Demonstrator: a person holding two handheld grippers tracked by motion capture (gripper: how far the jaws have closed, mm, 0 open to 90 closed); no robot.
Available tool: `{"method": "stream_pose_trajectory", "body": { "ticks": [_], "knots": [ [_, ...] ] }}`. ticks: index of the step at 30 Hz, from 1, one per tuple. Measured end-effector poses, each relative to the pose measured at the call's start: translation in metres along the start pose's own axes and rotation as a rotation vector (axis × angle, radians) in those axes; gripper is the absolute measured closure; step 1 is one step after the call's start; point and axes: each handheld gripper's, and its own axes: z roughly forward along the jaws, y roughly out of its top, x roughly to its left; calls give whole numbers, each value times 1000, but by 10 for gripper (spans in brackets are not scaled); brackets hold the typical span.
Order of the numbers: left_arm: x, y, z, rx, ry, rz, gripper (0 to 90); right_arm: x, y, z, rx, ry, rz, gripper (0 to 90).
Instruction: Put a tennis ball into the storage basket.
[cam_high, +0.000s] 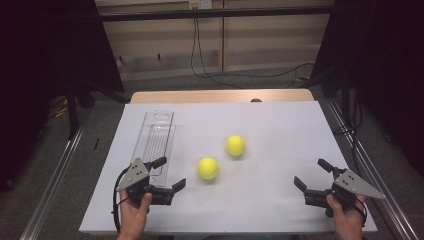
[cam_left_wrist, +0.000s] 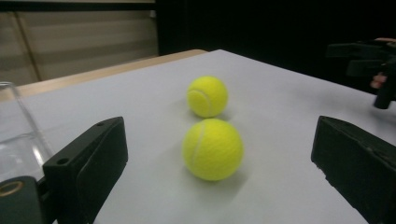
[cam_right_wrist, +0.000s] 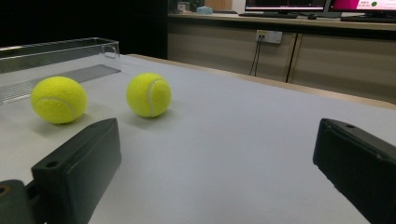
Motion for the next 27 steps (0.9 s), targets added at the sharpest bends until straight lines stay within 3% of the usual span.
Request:
{"method": "stream_pose_trajectory", "body": {
  "ticks": [5, 12, 16, 27],
  "knots": [
    [2, 6, 10, 7, -5, 1, 32, 0, 0, 1, 2, 2, 5, 7],
    [5, 13, 22, 31, -41, 18, 20, 0, 0, 1, 3, 3, 2, 7],
    [8, 16, 33, 66, -74, 5, 21, 0, 0, 1, 4, 4, 0, 7],
    [9, 25, 54, 136, -112, 12, 22, 1, 0, 2, 5, 8, 1, 7]
  ]
}}
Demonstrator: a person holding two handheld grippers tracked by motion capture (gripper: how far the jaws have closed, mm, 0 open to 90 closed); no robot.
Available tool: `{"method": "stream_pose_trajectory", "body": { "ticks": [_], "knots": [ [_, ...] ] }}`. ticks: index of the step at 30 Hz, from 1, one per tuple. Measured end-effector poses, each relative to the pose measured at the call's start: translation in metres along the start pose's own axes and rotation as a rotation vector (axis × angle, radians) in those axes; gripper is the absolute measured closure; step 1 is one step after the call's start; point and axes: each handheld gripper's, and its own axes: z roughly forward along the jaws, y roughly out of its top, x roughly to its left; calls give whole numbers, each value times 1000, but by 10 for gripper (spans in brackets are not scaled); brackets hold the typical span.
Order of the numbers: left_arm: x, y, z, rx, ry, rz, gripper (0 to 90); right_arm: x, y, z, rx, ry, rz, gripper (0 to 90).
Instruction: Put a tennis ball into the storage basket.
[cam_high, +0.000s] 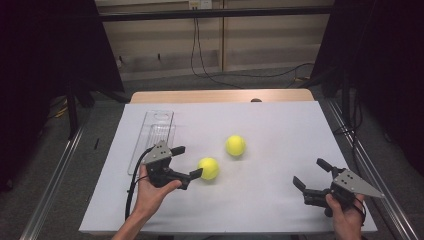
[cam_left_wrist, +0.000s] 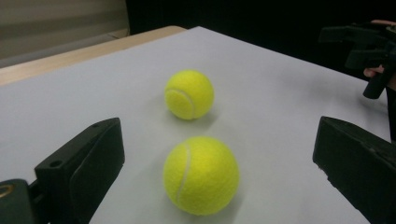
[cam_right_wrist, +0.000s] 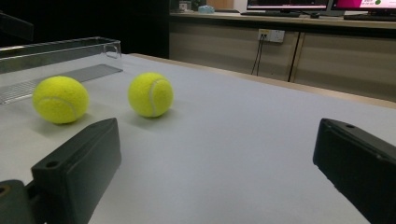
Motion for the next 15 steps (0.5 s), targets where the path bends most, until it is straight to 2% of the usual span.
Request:
{"method": "stream_pose_trajectory", "body": {
  "ticks": [2, 5, 7, 8, 9, 10, 13, 14, 15],
  "knots": [
    [-1, 3, 4, 17, -7, 9, 29, 0, 0, 0, 0, 1, -1, 7],
    [1, 9, 10, 59, -28, -6, 29, 0, 0, 0, 1, 1, 0, 7],
    [2, 10, 12, 64, -30, -4, 29, 0, 0, 0, 1, 1, -2, 7],
    [3, 13, 15, 90, -43, -4, 29, 0, 0, 0, 1, 0, -1, 7],
    [3, 13, 15, 90, -43, -4, 29, 0, 0, 0, 1, 0, -1, 7],
    [3, 16, 17, 118, -41, -1, 30, 0, 0, 0, 3, 0, -1, 6],
    [3, 18, 19, 137, -40, 7, 33, 0, 0, 0, 3, 1, -2, 6],
    [4, 20, 22, 170, -51, 10, 34, 0, 0, 0, 3, 2, -1, 6],
    [4, 20, 22, 170, -51, 10, 34, 0, 0, 0, 3, 2, -1, 6]
  ]
}}
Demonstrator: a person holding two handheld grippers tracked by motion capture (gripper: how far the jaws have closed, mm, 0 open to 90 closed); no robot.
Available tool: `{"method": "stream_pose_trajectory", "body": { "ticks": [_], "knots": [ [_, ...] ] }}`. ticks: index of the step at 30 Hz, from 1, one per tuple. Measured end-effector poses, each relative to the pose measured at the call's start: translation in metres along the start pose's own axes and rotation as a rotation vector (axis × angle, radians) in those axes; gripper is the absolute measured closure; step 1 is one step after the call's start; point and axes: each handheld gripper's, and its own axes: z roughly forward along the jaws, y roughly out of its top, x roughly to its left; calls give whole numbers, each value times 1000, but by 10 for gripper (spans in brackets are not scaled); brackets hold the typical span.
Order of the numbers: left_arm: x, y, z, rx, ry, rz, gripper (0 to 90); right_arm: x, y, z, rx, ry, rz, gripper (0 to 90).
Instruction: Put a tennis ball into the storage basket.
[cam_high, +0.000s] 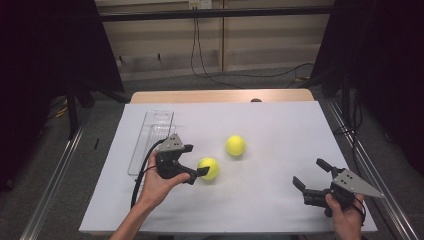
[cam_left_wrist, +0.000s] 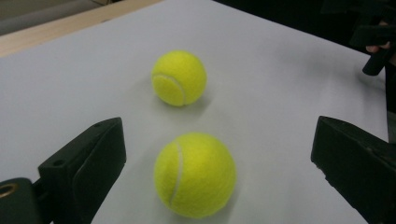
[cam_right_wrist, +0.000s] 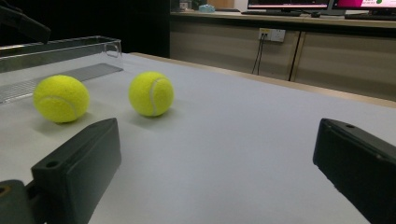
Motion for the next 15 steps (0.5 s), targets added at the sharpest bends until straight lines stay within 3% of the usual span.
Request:
{"method": "stream_pose_trajectory", "body": {
  "ticks": [3, 4, 6, 8, 9, 10, 15],
  "knots": [
    [2, 2, 5, 40, 1, 1, 39, 0, 0, 0, 2, -2, 2, 6],
    [4, 3, 9, 83, 4, 13, 40, 0, 0, 0, 2, -2, 2, 7],
    [5, 3, 11, 104, -5, 6, 40, 0, 0, 0, 5, 1, -3, 7],
    [6, 4, 15, 159, -16, 9, 48, 0, -1, 0, 6, 1, 0, 6],
    [6, 4, 15, 159, -16, 9, 55, -1, -1, 0, 6, 1, 1, 6],
    [7, 5, 19, 193, -22, 18, 56, 0, -1, 0, 4, 0, 7, 7],
    [8, 7, 24, 250, -24, 26, 56, 0, 0, 0, 6, 1, 0, 6]
  ]
}}
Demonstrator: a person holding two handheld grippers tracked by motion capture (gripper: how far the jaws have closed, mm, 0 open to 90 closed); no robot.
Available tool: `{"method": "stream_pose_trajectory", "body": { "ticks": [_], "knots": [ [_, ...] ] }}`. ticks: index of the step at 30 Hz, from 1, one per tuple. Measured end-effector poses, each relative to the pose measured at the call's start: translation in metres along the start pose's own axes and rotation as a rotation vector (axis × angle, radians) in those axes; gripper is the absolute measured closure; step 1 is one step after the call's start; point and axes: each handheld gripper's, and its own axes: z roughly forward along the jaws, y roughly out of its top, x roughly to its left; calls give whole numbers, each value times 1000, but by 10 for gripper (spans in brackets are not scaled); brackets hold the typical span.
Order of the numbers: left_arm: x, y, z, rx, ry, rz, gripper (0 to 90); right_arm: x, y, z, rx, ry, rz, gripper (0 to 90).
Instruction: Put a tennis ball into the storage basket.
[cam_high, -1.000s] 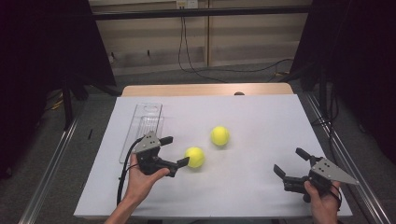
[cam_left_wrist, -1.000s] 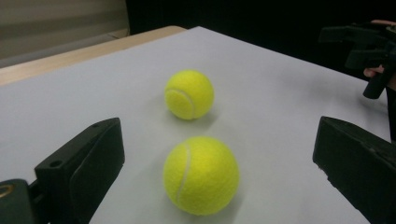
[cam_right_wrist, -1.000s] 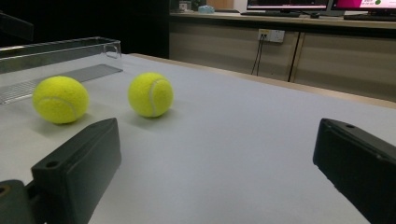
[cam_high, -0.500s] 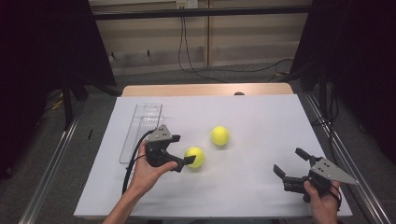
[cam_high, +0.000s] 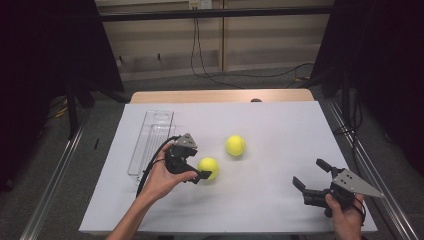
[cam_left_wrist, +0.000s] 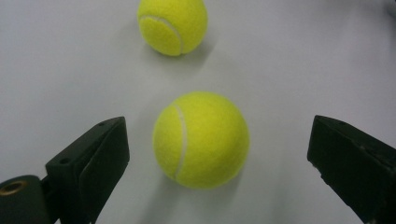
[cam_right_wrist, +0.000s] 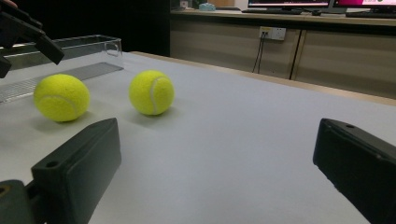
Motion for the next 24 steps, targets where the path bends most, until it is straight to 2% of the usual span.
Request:
{"method": "stream_pose_trajectory", "body": {
  "ticks": [4, 8, 9, 11, 14, 21, 24],
  "knots": [
    [1, 5, 6, 55, -5, -9, 56, 0, 0, 0, 2, 1, -2, 6],
    [2, 10, 9, 89, 2, 8, 78, 0, 0, 1, 1, 3, 2, 7],
    [3, 14, 11, 108, -12, 7, 79, 0, 0, 1, 1, 3, 2, 7],
    [3, 16, 12, 112, -10, 6, 79, 0, 0, 1, 2, 4, 3, 7],
    [6, 20, 16, 146, -12, 11, 79, 0, 0, 0, 2, 4, 3, 6],
    [9, 18, 26, 194, -15, 13, 77, 0, 0, 0, 2, 5, 1, 6],
    [8, 19, 27, 196, -12, 12, 88, 0, 0, 0, 3, 5, 2, 6]
  ]
}}
